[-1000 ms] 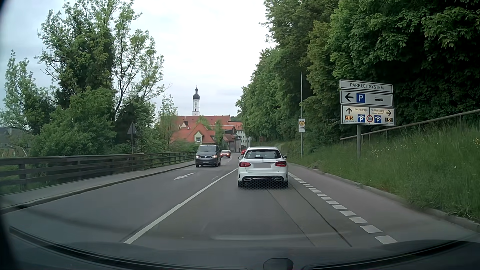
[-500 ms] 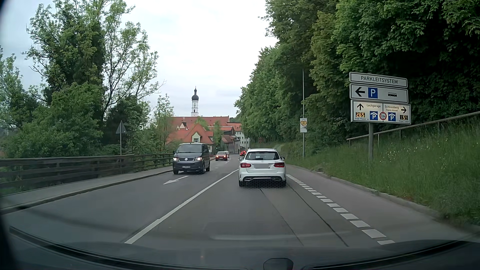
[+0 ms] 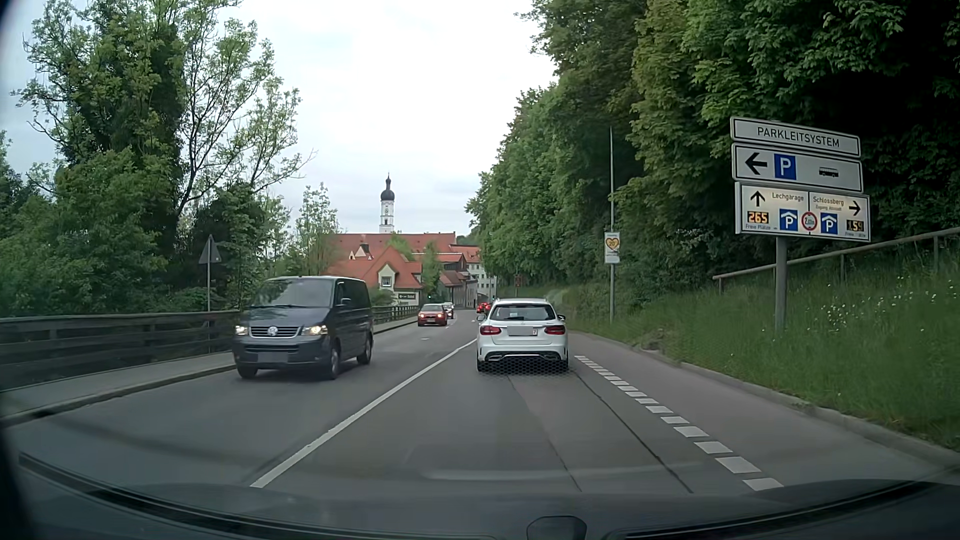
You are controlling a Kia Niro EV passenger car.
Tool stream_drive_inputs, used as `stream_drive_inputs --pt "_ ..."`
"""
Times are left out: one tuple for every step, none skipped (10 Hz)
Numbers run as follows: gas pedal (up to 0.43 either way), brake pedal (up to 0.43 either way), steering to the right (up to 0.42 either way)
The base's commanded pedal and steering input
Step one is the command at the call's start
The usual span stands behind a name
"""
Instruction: Follow the waypoints while adhering to traffic rules and regulations
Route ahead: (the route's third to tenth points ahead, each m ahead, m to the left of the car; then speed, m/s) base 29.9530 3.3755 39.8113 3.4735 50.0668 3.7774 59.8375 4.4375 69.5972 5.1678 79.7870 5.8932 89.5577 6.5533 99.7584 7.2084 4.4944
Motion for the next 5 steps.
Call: stream_drive_inputs --pt "0.079 0.0 0.003" --pt "0.067 0.0 0.003" --pt "0.047 0.0 0.002" --pt "0.039 0.0 0.002" --pt "0.039 0.0 0.002"
